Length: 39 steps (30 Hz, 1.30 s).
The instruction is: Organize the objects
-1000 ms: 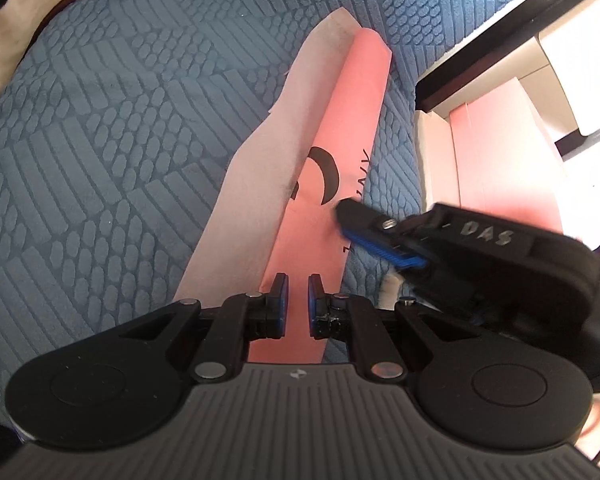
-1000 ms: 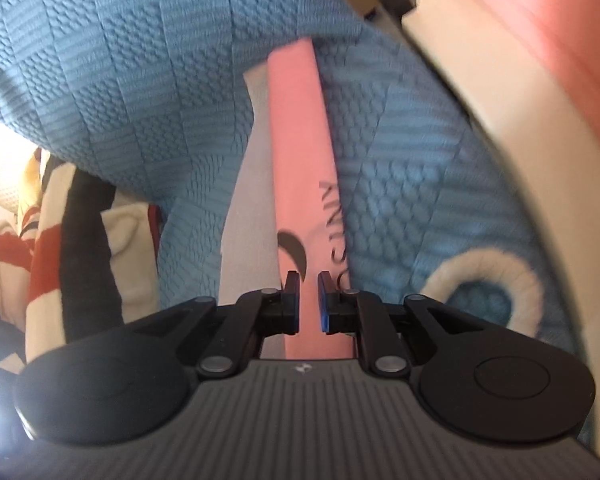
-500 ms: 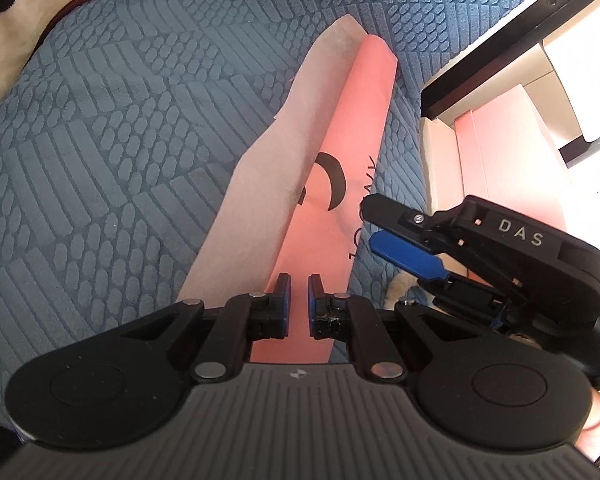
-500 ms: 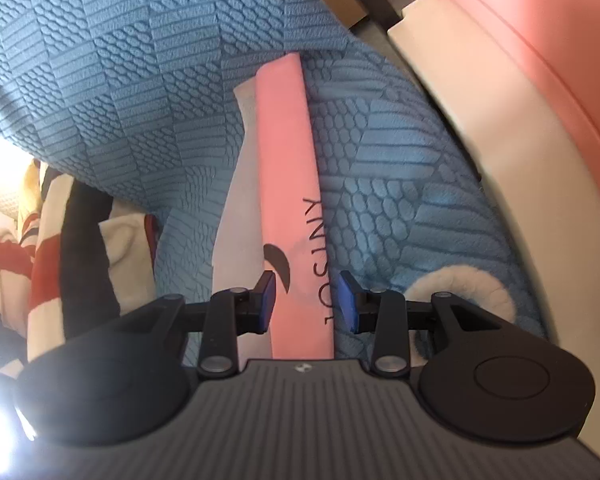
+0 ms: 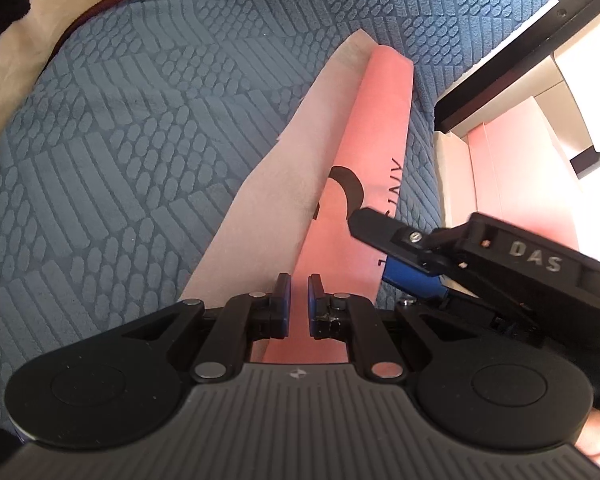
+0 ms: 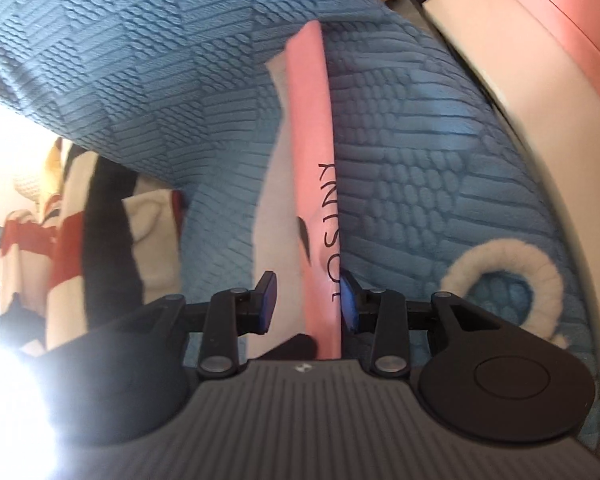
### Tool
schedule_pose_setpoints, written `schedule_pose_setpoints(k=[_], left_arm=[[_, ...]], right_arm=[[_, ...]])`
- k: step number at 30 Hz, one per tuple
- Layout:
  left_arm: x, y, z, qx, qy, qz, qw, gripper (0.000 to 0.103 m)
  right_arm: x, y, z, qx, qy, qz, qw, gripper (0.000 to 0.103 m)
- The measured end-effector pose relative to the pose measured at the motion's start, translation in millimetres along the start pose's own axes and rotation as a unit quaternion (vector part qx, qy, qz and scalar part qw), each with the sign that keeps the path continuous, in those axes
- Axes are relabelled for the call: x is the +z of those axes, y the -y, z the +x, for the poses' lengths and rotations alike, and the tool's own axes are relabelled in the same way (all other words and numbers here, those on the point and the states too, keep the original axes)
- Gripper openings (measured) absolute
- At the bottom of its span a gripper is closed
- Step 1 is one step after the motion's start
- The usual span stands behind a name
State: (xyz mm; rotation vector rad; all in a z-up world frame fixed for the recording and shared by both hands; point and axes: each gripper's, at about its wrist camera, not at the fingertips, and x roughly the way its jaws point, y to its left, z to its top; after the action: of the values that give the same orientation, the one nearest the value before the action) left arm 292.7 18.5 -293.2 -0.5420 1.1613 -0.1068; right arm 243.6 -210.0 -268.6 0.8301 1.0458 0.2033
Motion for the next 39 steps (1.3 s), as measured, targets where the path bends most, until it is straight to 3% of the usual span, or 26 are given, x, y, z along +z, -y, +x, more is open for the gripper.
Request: schedule_pose_setpoints(k=[2, 3, 4, 10, 15, 19, 27, 34, 39], left_arm=[[0.5, -1.2, -0.4, 0.0, 0.001, -0.002, 1.0, 0.011], [0.7, -1.7, -0.7, 0.0, 0.001, -0.004, 1.0, 0.011], [1.0, -2.4, -1.3, 0.001, 0.002, -0.006, 1.0, 0.011], [2.7, -4.2, -6.2, -0.02, 0.002, -0.014, 0.9997, 0.011], [1.6, 3.4, -8.9, -0.054, -0.006, 0.011, 0.9985, 0.012], [0.0, 9.1, -8.7, -0.061, -0.011, 0.029, 0.9976, 0.032], [-9.3, 31.0, -12.5, -0.078, -0.002, 0.098, 0.9922, 0.034], [-20.4, 49.2, -10.3, -0.062, 0.01, 0.154, 0.986, 0.034], [-34.5, 72.4, -8.7, -0.028, 0.042, 0.228, 0.9725, 0.034]], right_arm=[[-0.9, -2.6, -1.2, -0.004, 0.007, -0.009, 1.0, 0.024], [-1.4, -3.9, -1.3, -0.011, 0.009, -0.015, 1.0, 0.011], [-2.0, -4.8, -1.2, -0.02, 0.01, -0.02, 1.0, 0.006], [-1.3, -13.5, -6.0, -0.028, 0.015, -0.055, 0.998, 0.005], [0.2, -10.6, -5.8, -0.041, 0.016, -0.046, 0.998, 0.005], [2.4, -6.8, -8.0, -0.044, 0.019, -0.032, 0.998, 0.005], [5.3, -5.9, -14.0, -0.038, 0.022, -0.025, 0.999, 0.005], [6.3, -5.7, -18.3, -0.045, 0.023, -0.022, 0.998, 0.005], [6.2, -3.6, -20.5, -0.047, 0.023, -0.024, 0.998, 0.006]])
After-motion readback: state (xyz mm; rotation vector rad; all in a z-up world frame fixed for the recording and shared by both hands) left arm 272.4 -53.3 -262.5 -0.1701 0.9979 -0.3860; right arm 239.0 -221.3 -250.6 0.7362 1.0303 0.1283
